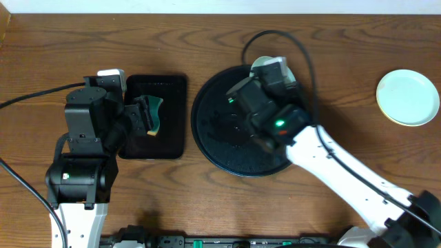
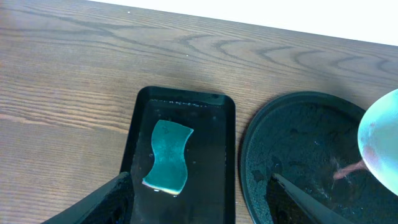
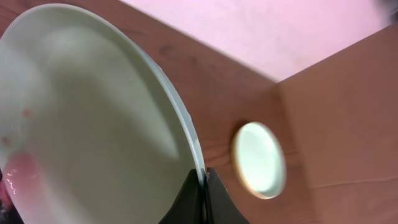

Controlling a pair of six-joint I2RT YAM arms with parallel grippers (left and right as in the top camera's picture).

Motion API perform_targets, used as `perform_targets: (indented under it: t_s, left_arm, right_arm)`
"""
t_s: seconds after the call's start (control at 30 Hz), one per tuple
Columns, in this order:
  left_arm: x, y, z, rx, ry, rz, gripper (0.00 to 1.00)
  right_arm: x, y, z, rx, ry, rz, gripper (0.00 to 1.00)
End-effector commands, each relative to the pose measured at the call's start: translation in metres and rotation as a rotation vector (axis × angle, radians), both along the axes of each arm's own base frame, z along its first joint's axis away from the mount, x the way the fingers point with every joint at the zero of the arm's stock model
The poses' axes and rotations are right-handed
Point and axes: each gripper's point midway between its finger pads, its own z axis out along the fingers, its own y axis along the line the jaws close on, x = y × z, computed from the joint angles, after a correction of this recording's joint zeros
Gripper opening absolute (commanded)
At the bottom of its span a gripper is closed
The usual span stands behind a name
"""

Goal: Clean dirty plates on tray and stack at the side
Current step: 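Lift and tilt the scrubbed plate upright with the right gripper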

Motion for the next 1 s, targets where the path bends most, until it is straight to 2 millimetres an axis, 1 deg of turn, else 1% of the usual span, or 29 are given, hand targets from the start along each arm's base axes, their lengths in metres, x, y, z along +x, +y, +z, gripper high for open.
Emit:
perform_targets:
  t_s: [0.0, 0.13, 0.23, 0.3, 0.4, 0.53, 0.7, 0.8, 0.9, 0.97]
  left_arm:
    - [-0.001, -0.002, -0.002, -0.011, 0.007, -0.008, 0.69]
    - [-0.001, -0.002, -0.002, -0.011, 0.007, -0.007, 0.69]
    - [-0.001, -0.002, -0.003, -0.009, 0.01, -0.005, 0.69]
    - [-0.001, -0.002, -0.003, -0.009, 0.011, -0.005, 0.69]
    - [-0.001, 0.0, -0.003, -0.001, 0.011, 0.005, 0.69]
    - [-0.001, 0.005, -0.003, 0.014, 0.013, 0.025, 0.69]
    - [-0.001, 0.005, -0.003, 0.014, 0.013, 0.025, 0.69]
    - [-0.001, 0.005, -0.004, 0.014, 0.014, 0.025, 0.69]
    - [-0.002, 0.005, -0.004, 0.014, 0.015, 0.024, 0.69]
    - [-0.002, 0.005, -0.004, 0.014, 0.017, 0.024, 0.69]
  right_arm:
    - [-0.006, 0.001, 0.02, -0.198, -0.125, -0.056, 0.01]
    - [-0.01, 0.019, 0.011, -0.284, -0.141, -0.032, 0.01]
    - [-0.012, 0.029, 0.005, -0.342, -0.151, -0.02, 0.01]
    - [-0.013, 0.032, 0.007, -0.389, -0.178, -0.03, 0.01]
    - [-0.014, 0.028, 0.017, -0.447, -0.228, -0.064, 0.01]
    - [-0.013, 0.026, 0.018, -0.448, -0.228, -0.07, 0.01]
    - [-0.016, 0.035, 0.01, -0.44, -0.188, -0.025, 0.01]
    - [-0.013, 0.031, 0.009, -0.426, -0.183, -0.036, 0.01]
    - [-0.011, 0.037, -0.008, -0.366, -0.109, 0.008, 0.01]
    - [-0.014, 0.043, -0.013, -0.362, -0.086, 0.037, 0.01]
